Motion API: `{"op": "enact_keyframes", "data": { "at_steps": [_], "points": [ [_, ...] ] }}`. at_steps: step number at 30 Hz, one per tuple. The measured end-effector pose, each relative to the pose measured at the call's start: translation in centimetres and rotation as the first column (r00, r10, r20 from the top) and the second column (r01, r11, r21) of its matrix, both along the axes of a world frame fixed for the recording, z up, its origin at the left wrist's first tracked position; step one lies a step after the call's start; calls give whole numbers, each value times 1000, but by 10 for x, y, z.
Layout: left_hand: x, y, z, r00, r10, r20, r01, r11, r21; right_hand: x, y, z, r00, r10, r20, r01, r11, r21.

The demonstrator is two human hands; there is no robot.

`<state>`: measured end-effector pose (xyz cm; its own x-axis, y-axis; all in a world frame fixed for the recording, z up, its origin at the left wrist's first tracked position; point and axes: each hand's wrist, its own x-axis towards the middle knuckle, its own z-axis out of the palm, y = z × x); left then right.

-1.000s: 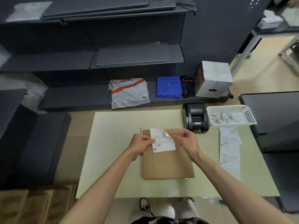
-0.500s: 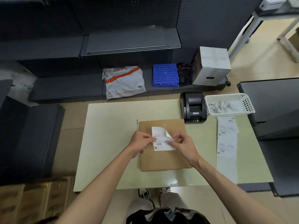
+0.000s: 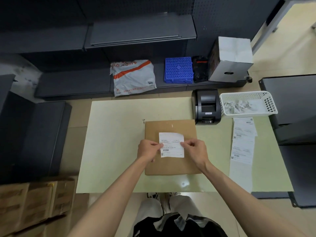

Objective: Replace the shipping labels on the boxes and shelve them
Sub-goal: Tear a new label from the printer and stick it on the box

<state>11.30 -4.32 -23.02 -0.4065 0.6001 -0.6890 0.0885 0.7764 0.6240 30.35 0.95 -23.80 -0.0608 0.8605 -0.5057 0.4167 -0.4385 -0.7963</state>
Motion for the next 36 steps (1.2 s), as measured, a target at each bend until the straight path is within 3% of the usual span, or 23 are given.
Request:
{"op": "enact_keyframes", "data": {
  "at_steps": [5, 13, 29, 36],
  "points": [
    [6, -1, -9, 988, -62, -141, 51, 995, -80, -4, -3, -14, 997, -5, 80, 6, 1000, -6],
    [13, 11, -20, 931, -193, -311, 148, 975, -163, -5, 10, -27, 970, 108, 219, -119, 992, 36],
    [14, 21, -30, 792, -421, -441, 359, 907, -221, -12, 8, -55, 850, 215, 480, -325, 933, 156],
    [11, 21, -37, 812, -400, -425, 347, 916, -200, -15, 8, -56, 807, 231, 543, -373, 913, 166]
  ]
}}
